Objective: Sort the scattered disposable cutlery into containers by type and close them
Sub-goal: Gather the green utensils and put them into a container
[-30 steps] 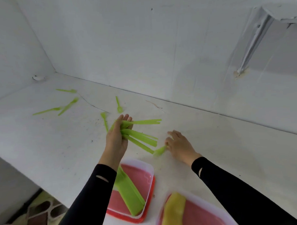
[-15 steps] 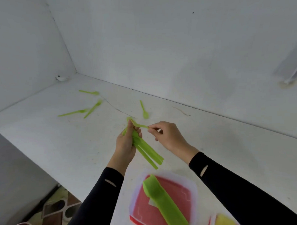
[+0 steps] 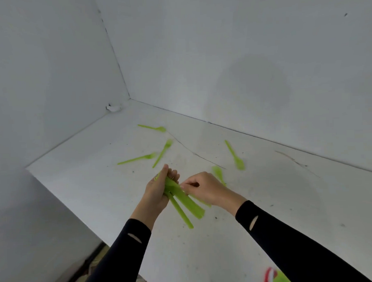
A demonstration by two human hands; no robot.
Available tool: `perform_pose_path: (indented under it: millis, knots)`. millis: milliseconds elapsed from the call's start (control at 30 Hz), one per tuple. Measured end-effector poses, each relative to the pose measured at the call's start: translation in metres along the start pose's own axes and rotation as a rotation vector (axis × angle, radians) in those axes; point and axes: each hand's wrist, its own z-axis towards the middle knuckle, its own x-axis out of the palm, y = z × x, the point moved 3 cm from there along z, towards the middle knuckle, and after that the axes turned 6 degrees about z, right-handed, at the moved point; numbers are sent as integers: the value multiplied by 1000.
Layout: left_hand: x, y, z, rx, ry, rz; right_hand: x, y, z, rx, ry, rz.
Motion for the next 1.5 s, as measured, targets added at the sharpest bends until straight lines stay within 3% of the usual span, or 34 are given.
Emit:
perform_pose_path:
  millis: [67, 133, 200, 267, 333, 500, 600, 833, 1067, 1200, 1267, 1367, 1500]
  knots:
    - [-10, -14, 13, 21, -38, -51, 4, -2, 18, 28, -23, 14]
    - [-22, -34, 26, 68, -92, -4, -2, -16, 38, 70, -173, -40]
    - [-38, -57, 44, 121, -127, 210, -14, -38, 49, 206, -326, -297]
    - [-51, -76, 64, 188, -157, 497, -22, -63, 47, 417, -318, -554]
    - [-62, -89, 89, 255, -179, 747, -24, -79, 47, 524, -285, -654]
    - [-81, -102, 145, 314, -185, 1431, -22, -72, 74, 372, -355, -623]
    - [-89, -106, 172, 286, -135, 1684, -12, -49, 107, 267, -320, -570]
    - [-77, -124, 216, 235, 138, 1727, 3, -24, 209, 315, -264, -218]
    - [-48, -172, 280, 534, 102, 1976, 5, -31, 278, 311, -252, -267]
    - [-28, -172, 306, 616, 113, 1980, -14, -36, 255, 284, -346, 181]
    - [-22, -162, 315, 647, 94, 1956, -35, -46, 226, 322, -380, 290]
    - [-15, -147, 318, 640, 58, 1958, -77, -69, 178, 451, -437, 157]
    - [-5, -136, 304, 635, 26, 2024, -119, -97, 117, 692, -417, -379]
